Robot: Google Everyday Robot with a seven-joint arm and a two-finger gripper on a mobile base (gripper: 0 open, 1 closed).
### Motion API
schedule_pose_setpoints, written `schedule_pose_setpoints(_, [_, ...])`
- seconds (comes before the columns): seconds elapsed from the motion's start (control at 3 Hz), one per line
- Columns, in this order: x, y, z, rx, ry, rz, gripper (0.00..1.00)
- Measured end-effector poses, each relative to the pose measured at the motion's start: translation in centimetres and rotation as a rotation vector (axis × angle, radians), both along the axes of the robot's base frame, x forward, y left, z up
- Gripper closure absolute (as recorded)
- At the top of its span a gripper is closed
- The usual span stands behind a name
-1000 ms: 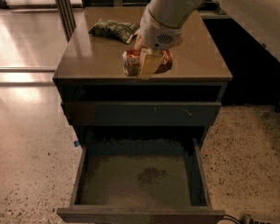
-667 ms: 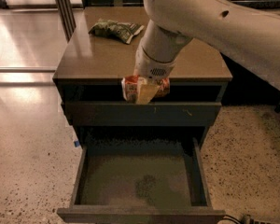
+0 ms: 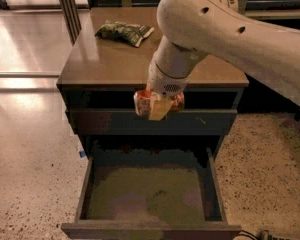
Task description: Place coke can into middle drawer
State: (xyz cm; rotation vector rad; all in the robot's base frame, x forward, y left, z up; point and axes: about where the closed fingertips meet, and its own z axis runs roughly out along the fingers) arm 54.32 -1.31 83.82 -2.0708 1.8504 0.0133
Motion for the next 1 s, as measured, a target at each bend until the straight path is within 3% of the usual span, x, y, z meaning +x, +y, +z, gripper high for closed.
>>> schedule_pose_setpoints(0.33, [-2.9,-0.8,-5.1,-0.008,0.050,-0.025,1.00])
schedule_pose_setpoints(0.67, [-6.6,-1.7,-11.9,-0.016,0.134,-0.061,1.00])
schedule_pose_setpoints(1.0, [-10.8,-2.7,-18.8,0.025,0.228,-0.126,1.00])
